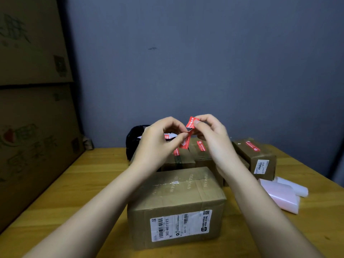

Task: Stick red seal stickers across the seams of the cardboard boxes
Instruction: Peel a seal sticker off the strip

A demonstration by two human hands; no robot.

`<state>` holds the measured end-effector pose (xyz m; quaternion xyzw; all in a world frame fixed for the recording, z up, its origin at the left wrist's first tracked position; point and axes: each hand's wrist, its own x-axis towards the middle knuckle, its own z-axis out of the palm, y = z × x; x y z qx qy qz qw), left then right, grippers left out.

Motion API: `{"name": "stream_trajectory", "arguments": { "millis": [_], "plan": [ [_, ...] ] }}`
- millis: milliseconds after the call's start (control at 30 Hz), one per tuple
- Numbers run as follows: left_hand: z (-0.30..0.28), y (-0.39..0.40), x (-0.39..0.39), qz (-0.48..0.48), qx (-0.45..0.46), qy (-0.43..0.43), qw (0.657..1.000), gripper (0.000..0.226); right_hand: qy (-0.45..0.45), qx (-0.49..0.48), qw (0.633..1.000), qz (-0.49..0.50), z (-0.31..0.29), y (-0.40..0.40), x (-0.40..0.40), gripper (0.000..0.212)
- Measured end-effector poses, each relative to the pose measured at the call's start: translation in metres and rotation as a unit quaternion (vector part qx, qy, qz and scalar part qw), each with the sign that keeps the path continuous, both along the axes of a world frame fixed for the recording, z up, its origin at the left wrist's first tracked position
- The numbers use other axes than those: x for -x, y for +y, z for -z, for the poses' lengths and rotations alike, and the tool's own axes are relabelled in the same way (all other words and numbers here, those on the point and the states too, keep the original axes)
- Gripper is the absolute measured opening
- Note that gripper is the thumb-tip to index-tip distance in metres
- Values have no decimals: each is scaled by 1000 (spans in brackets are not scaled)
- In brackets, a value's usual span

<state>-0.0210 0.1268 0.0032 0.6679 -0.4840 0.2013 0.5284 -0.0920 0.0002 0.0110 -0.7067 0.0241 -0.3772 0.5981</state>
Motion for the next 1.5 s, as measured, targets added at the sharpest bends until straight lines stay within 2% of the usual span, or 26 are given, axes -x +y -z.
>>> {"name": "stream_trajectory", "arguments": {
  "millis": [167, 267, 400, 533, 667, 867, 933, 1067, 1133, 1233, 1367, 1433, 1500],
  "plan": [
    [1, -4, -1, -14, 32, -31, 999, 12, 4, -41, 999, -14, -1, 2, -1, 11],
    [3, -5, -3, -9, 41, -32, 999, 10, 47, -76, 994, -54, -2, 1, -2, 12],
    [3, -5, -4, -13, 49, -54, 997, 8, 118, -46, 988, -87, 2, -6, -6, 14],
    [6, -7, -4, -15, 61, -77, 995, 13, 126, -85, 977, -147, 3, -7, -6, 18],
    [8, -8, -8, -30, 69, -74, 994, 6, 145, -120, 965, -183, 4, -8, -6, 19],
    [6, -6, -12, -77, 23, -167, 983, 6, 201, -137, 941, -236, 3, -13, -13, 25],
    [5, -6, -12, -98, 17, -199, 975, 8, 215, -128, 938, -238, 3, -14, -17, 23],
    [-1, -8, -14, -109, 18, -224, 968, 11, 226, -98, 939, -239, -4, -13, -24, 32],
    [-4, -9, -15, -90, 42, -185, 978, 12, 237, -67, 944, -221, -8, -14, -27, 35],
    [-11, -9, -19, -39, 97, -66, 992, 17, 237, -10, 958, -162, -14, -12, -35, 28],
    [-21, -15, -39, 16, 124, 124, 984, 44, 68, 41, 996, -35, -23, -11, -58, 9],
    [-24, -19, -57, 3, 113, 201, 973, 47, 8, 170, 985, 39, -25, -17, -72, 12],
    [-28, -23, -75, 2, 104, 280, 954, 48, 14, 331, 940, 81, -25, -21, -85, 12]
  ]
}}
